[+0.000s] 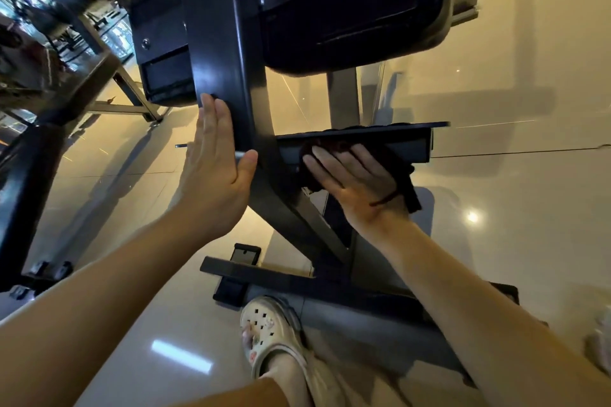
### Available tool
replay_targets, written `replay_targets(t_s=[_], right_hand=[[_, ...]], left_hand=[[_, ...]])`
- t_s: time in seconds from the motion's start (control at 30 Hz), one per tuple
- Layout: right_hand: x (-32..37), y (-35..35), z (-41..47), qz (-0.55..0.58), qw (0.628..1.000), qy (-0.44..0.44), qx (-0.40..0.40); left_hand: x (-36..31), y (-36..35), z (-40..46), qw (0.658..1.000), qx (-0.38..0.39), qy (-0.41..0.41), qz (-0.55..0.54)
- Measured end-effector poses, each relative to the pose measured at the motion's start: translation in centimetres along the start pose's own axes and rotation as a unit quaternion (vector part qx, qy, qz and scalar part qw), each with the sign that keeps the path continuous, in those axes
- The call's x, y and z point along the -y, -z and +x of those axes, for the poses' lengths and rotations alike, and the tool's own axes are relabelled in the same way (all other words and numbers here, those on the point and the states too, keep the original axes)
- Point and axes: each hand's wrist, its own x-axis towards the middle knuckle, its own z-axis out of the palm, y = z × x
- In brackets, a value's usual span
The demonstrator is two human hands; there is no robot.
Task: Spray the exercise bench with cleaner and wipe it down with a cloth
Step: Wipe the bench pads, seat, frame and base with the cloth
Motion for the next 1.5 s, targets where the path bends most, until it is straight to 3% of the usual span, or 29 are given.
replay_targets(t_s=[0.2,0.3,0.4,0.47,0.53,0.6,0.67,0.8,0.9,1.03,1.13,1.2,1.23,1.33,1.37,1.5], right_hand=[[-4.3,1.9,-4.3,-0.023,0.994,-0.067,-0.079],[-4.7,3.4,-5.4,0.113,0.979,-0.156,-0.070],[-2.9,5.5,-5.7,0.305,0.904,-0.274,-0.121],[0.3,6.0,-4.7,0.380,0.840,-0.339,-0.188],[4.8,5.7,-2.5,0.453,0.789,-0.364,-0.200],[9.8,4.3,-0.5,0.503,0.775,-0.353,-0.148],[13.9,2.6,0.2,0.515,0.766,-0.377,-0.076],[14.8,-1.5,-4.1,0.563,0.708,-0.426,0.020],[14.1,-4.2,-8.4,0.611,0.626,-0.469,0.121],[13.9,-5.8,-10.7,0.671,0.469,-0.548,0.171],[14.2,-5.0,-9.6,0.674,0.409,-0.590,0.174],[14.7,-3.5,-7.7,0.676,0.408,-0.596,0.145],[14.9,-2.6,-6.3,0.674,0.431,-0.587,0.123],[15.1,-0.2,-3.0,0.642,0.574,-0.507,0.030],[14.9,-0.1,-2.6,0.629,0.601,-0.492,0.019],[14.2,-1.9,-5.4,0.595,0.630,-0.492,0.084]], left_hand=[[1.8,0.2,0.3,0.997,0.002,-0.029,0.074],[1.5,-0.2,0.1,0.997,0.003,-0.019,0.079],[2.1,-0.9,0.2,0.994,-0.041,-0.047,0.091],[2.6,-1.9,-0.3,0.991,-0.101,-0.061,0.067],[3.0,-4.3,-1.8,0.985,-0.153,-0.077,0.027],[4.0,-8.0,-4.1,0.980,-0.178,-0.093,-0.003],[5.5,-11.1,-5.8,0.979,-0.195,-0.052,-0.036],[7.0,-14.7,-6.5,0.980,-0.183,-0.035,-0.069],[6.9,-16.1,-6.2,0.977,-0.190,-0.044,-0.081],[7.1,-17.2,-5.4,0.975,-0.209,-0.052,-0.054],[6.9,-17.6,-5.3,0.974,-0.204,-0.039,-0.093],[7.2,-18.5,-5.3,0.971,-0.210,-0.038,-0.111],[7.9,-19.2,-5.4,0.972,-0.206,-0.036,-0.105],[8.8,-20.2,-5.2,0.979,-0.151,-0.006,-0.136],[8.7,-19.9,-5.6,0.979,-0.159,0.003,-0.125],[7.5,-17.4,-6.9,0.978,-0.189,-0.019,-0.088]])
